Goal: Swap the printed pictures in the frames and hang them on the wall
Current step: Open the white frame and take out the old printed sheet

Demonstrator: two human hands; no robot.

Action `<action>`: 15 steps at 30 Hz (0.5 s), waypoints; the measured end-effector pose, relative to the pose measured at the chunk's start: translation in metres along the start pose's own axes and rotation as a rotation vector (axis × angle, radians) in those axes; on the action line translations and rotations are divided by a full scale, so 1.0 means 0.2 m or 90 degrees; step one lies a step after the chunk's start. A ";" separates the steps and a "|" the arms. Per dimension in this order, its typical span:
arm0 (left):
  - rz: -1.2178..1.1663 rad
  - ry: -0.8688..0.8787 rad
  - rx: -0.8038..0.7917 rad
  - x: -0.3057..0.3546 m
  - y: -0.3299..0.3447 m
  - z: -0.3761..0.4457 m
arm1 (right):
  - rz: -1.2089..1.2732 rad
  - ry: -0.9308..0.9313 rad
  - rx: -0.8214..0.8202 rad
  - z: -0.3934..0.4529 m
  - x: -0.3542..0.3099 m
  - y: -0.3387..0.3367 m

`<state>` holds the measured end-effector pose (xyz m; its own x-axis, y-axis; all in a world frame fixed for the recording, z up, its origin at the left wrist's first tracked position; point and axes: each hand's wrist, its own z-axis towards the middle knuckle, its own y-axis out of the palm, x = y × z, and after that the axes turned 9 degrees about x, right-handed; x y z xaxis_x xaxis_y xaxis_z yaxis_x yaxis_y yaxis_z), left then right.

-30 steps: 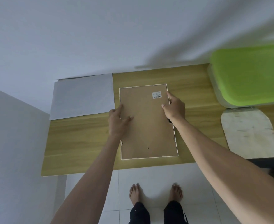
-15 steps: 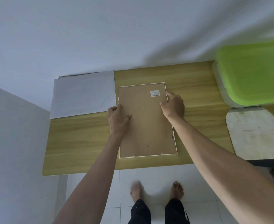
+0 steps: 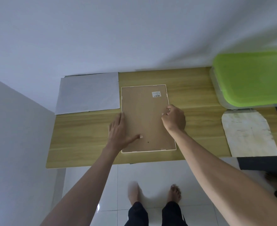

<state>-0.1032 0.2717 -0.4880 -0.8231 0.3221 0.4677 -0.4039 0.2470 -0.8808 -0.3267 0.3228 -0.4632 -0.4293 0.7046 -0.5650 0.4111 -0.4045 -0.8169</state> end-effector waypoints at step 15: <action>0.092 0.141 -0.029 -0.08 0.06 -0.20 | -0.084 -0.014 -0.017 -0.12 -0.01 0.02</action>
<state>-0.0780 0.3056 -0.5025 -0.7618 0.5476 0.3462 -0.2658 0.2232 -0.9378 -0.3052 0.3348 -0.4621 -0.4992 0.7374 -0.4549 0.3708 -0.2927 -0.8814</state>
